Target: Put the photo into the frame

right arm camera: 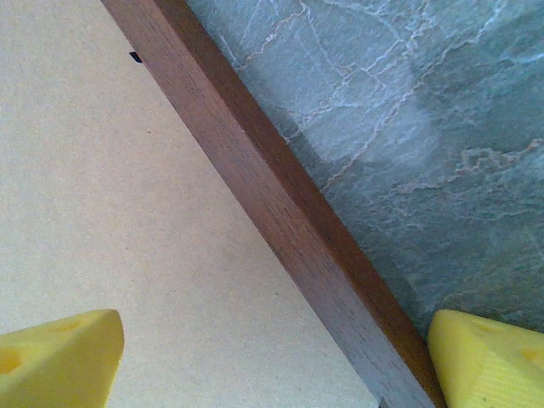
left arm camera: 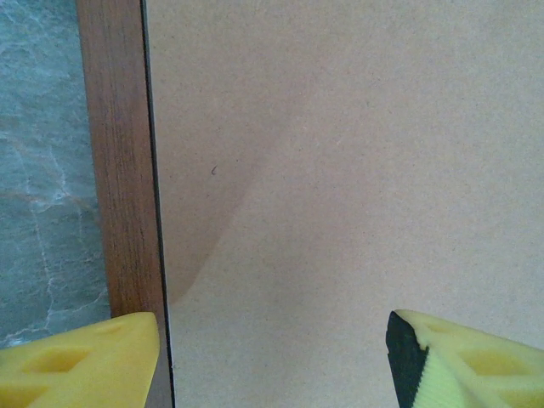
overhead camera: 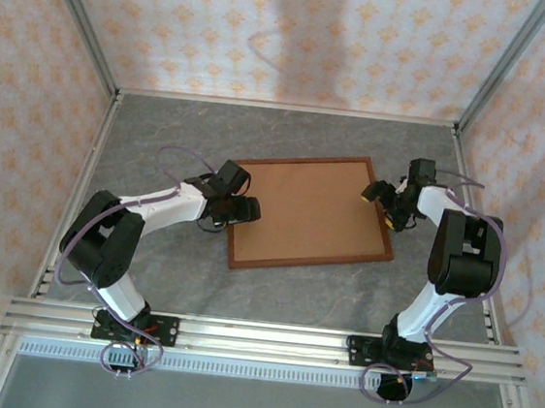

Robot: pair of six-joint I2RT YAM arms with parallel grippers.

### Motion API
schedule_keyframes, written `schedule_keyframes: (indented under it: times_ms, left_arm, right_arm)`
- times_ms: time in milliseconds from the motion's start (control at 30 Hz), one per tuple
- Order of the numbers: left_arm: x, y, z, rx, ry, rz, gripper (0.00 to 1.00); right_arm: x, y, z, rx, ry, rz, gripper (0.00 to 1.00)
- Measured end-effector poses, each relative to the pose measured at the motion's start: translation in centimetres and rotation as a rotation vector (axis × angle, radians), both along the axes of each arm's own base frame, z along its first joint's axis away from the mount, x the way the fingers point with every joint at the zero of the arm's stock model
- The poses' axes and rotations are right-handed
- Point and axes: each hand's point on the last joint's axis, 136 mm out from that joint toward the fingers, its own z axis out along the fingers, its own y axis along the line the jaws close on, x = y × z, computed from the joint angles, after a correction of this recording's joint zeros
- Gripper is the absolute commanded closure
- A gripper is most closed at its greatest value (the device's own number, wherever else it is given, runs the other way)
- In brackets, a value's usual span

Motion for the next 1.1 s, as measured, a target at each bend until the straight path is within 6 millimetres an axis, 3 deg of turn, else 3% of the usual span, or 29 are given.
schedule_keyframes:
  times_ms: [367, 1100]
  left_arm:
    - [-0.24, -0.85, -0.68, -0.008, 0.013, -0.015, 0.29]
    - [-0.54, -0.24, -0.68, 0.019, 0.01, -0.006, 0.29]
  right_arm:
    - [0.01, 0.0, -0.02, 0.0, 0.001, 0.0, 0.08]
    - [0.01, -0.03, -0.09, 0.0, 0.005, 0.0, 0.08]
